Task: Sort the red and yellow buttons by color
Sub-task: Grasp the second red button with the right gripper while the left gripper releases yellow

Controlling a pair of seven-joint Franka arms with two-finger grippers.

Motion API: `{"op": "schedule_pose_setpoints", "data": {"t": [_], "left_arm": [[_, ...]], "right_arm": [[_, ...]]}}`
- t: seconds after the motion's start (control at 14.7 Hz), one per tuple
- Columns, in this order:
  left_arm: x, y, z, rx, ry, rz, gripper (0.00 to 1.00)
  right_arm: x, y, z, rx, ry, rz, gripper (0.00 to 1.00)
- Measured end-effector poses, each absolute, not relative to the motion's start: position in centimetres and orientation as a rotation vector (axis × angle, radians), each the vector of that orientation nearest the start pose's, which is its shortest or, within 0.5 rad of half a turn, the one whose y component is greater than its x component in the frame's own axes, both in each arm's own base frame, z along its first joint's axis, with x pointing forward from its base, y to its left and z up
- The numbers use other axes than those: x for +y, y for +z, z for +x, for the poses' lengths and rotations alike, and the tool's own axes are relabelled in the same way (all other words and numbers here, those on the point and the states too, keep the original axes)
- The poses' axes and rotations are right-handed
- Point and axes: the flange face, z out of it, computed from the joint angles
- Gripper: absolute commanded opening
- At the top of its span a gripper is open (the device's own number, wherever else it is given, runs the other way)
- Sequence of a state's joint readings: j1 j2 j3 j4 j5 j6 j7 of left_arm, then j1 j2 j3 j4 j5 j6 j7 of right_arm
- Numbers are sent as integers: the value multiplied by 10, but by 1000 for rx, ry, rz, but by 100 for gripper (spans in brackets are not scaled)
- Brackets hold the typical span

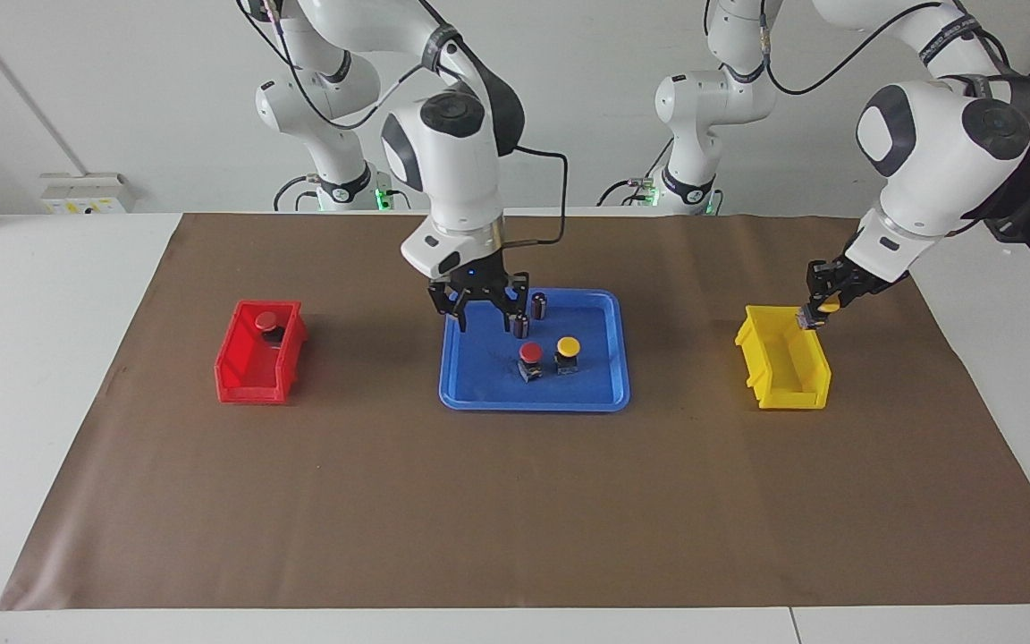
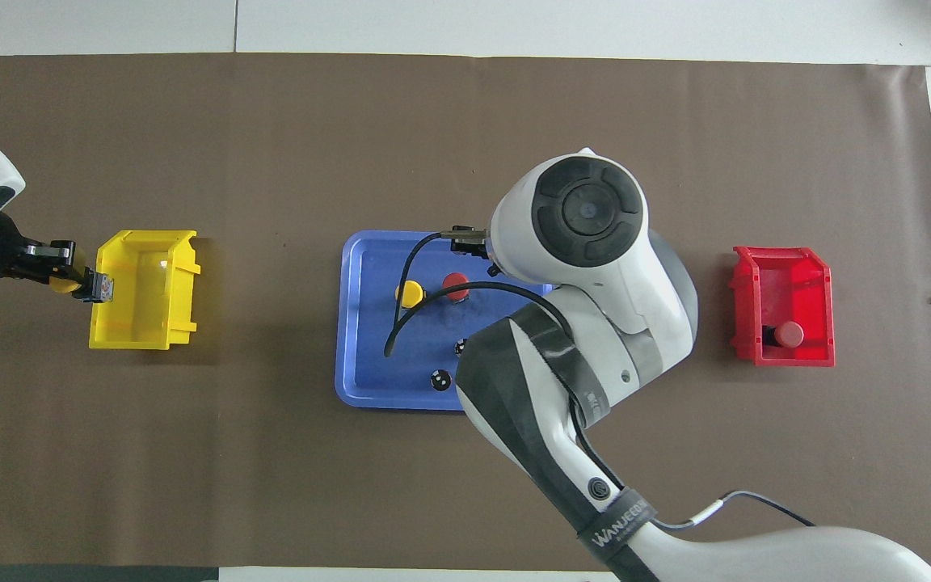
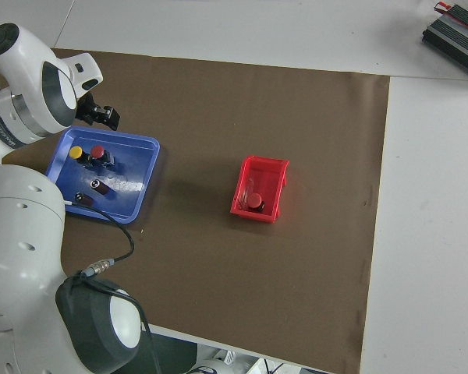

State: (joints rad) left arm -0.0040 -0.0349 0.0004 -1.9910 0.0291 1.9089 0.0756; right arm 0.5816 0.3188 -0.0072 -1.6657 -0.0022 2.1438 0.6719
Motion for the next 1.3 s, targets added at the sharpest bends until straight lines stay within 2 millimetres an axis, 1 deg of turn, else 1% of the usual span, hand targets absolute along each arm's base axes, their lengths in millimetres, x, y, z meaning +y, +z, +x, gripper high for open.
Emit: {"op": "schedule_pose_setpoints", "data": {"t": [0.07,0.14,0.27,0.41,0.61,0.75,0.89,0.95,1.02,1.09,1.16,1.23,1.3], "left_arm": [[0,460,534,141,67,-3112,2],[-1,447,527,146,66,-3112,2],[-5,425,521,156,34,-3112,2],[-10,407,516,160,17,-3112,2],[-18,383,506,184,22,-3111,2],[-19,369,500,187,19,-3112,4],[-17,368,499,181,8,-3112,4],[-17,368,499,181,8,-3112,8],[-17,368,499,182,8,-3112,20],[-17,368,499,184,8,-3112,37],[-16,368,499,185,8,-3112,52],[-16,368,499,185,8,-3112,57],[-16,368,499,185,9,-3112,66]], "right_arm": [[371,422,559,141,-190,-3048,70],[376,411,559,132,-180,-3054,70],[388,399,555,92,-182,-3069,70],[394,392,550,58,-188,-3088,71],[395,382,547,39,-191,-3100,71],[400,374,541,15,-203,-3095,71],[403,368,537,0,-207,-3095,71],[403,367,536,-1,-206,-3097,71],[402,366,536,0,-204,-3098,71],[402,364,536,1,-203,-3099,71],[401,362,536,1,-206,-3097,70],[400,359,535,0,-209,-3096,70],[400,355,534,-1,-212,-3093,66]]}}
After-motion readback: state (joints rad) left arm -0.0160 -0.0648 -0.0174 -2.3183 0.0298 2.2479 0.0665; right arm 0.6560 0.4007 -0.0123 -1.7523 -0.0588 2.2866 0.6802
